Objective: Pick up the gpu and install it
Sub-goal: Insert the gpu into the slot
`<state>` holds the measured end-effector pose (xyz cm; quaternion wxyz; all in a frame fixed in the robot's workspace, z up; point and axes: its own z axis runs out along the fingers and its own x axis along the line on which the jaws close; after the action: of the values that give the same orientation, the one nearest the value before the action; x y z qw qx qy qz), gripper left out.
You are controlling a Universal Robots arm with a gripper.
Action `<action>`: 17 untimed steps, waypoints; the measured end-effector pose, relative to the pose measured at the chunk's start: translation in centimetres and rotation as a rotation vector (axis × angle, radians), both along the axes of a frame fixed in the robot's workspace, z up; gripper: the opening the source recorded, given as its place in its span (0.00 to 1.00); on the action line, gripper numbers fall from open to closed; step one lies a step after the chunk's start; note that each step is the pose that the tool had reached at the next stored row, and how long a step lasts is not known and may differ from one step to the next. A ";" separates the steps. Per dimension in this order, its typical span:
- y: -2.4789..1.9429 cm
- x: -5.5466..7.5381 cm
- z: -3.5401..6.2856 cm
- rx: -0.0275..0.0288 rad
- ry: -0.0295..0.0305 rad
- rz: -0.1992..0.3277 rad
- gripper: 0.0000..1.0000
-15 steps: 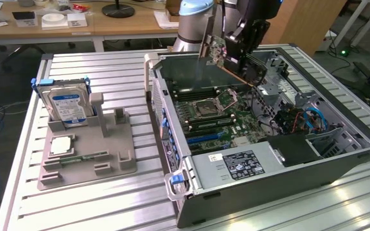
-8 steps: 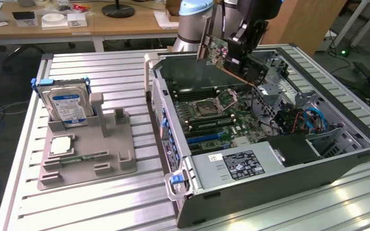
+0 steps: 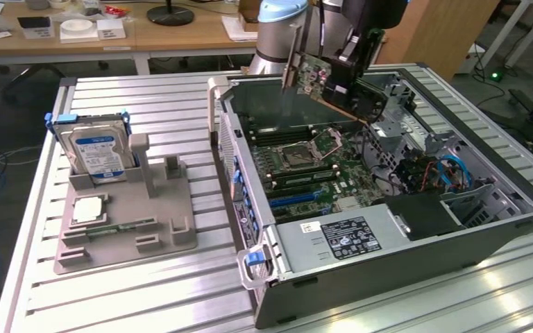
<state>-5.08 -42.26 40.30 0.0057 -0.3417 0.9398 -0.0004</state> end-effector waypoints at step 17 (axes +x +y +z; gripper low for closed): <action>-0.19 0.0 -0.03 0.0001 0.0000 0.167 0.28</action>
<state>-5.08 -42.44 40.28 0.0057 -0.4191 0.9079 0.0001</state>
